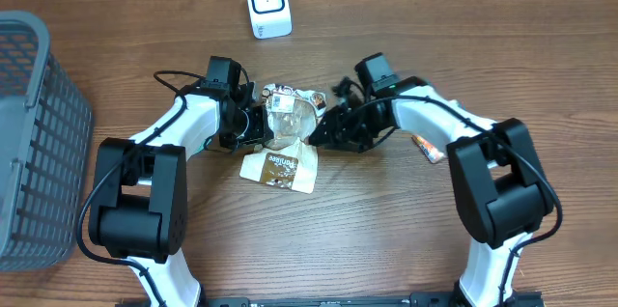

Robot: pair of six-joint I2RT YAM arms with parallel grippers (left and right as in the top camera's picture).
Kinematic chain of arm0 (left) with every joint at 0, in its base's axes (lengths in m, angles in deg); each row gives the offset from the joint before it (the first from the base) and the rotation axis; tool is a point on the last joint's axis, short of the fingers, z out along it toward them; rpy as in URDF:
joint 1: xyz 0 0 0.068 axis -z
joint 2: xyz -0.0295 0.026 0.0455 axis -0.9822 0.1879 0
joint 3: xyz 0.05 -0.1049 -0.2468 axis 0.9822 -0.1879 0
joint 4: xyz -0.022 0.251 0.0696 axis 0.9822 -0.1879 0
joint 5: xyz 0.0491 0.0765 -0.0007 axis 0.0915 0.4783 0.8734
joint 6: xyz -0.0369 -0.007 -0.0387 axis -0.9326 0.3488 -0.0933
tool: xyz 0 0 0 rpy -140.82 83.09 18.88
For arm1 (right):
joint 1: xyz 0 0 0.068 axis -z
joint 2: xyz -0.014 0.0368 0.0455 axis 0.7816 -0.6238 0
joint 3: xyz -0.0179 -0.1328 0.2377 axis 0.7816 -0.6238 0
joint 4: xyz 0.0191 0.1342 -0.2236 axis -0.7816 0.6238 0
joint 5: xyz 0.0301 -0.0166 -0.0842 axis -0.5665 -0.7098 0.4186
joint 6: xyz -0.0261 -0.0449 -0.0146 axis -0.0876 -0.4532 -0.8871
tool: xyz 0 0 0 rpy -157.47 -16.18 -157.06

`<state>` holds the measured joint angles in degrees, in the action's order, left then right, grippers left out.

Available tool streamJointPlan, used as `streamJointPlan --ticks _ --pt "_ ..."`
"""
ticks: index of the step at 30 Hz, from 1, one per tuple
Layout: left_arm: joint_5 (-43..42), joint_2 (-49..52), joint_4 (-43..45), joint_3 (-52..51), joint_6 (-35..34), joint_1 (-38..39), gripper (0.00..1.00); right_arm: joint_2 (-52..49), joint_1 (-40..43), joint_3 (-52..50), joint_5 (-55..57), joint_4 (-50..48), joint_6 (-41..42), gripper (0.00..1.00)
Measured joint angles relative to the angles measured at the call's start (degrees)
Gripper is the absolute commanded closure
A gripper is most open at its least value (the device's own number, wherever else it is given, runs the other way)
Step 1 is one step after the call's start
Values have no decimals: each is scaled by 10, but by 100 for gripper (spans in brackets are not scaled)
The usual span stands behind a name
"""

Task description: Scan the item barcode

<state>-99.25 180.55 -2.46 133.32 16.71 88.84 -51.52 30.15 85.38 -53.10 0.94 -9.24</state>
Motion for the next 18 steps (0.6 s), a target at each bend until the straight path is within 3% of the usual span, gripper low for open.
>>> streamJointPlan --ticks 7,18 --pt "0 0 0 0 0 0 96 9 15 3 50 82 2 27" --pt "0 0 -2 0 0 0 96 28 3 -42 84 4 100 26"
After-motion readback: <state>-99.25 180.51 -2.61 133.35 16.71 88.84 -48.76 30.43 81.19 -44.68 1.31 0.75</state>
